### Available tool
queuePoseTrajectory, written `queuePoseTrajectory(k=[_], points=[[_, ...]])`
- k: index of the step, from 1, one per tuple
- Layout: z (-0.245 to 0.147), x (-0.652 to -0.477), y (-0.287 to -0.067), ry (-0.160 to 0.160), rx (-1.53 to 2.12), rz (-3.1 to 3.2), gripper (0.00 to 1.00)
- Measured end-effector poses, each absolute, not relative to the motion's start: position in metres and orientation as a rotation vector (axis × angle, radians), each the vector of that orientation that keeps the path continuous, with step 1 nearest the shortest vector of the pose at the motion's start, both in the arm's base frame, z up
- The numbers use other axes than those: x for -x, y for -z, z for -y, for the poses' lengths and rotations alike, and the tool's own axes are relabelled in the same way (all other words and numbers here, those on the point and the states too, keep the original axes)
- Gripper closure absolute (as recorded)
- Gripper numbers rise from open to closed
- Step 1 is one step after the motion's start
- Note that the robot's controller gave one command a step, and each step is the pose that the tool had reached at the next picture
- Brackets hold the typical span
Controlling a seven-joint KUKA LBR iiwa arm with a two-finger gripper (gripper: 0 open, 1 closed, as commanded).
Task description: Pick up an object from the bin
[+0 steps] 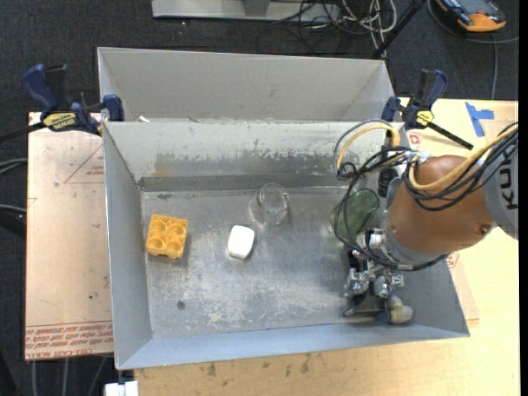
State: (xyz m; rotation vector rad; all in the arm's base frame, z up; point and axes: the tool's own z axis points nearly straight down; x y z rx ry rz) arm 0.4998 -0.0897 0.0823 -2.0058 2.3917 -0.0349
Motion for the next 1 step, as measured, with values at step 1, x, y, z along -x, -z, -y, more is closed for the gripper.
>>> queuePoseTrajectory(k=[1], points=[[0.1054,-0.4965,-0.2069,-0.008,2.065,-2.368,1.0]])
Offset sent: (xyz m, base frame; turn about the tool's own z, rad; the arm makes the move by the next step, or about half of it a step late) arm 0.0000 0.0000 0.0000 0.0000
